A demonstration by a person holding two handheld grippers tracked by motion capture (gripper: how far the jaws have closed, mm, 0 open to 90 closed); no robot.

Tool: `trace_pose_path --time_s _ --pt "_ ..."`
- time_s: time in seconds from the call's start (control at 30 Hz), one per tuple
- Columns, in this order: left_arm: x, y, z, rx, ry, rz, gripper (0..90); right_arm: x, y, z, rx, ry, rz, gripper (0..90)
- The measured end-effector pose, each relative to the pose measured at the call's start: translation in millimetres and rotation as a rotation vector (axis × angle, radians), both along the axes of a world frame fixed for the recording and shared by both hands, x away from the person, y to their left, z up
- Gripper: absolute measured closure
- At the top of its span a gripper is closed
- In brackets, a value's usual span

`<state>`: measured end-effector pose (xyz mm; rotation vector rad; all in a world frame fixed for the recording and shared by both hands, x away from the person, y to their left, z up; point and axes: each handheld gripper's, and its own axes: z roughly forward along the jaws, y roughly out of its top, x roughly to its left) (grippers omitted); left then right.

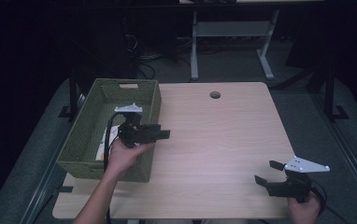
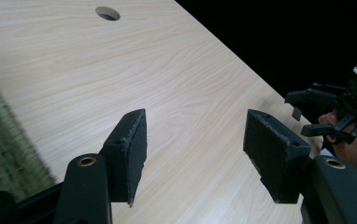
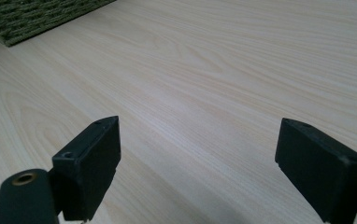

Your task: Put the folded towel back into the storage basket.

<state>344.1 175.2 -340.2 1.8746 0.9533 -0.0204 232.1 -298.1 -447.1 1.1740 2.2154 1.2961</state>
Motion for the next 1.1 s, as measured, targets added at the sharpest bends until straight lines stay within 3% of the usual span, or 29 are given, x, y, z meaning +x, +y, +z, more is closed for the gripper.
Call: trace_pose_path --time_s 0.43,1.1 --pt "-1.5 -37.0 0.6 -0.012 -0.031 -0.012 39.4 -0.3 -1.0 0.9 0.007 -0.004 0.002 13.8" --pt "-3.2 -88.5 -16.5 -0.019 -0.022 -0.076 38.5 -0.1 -5.4 -0.2 0.018 0.0 -0.004 13.9"
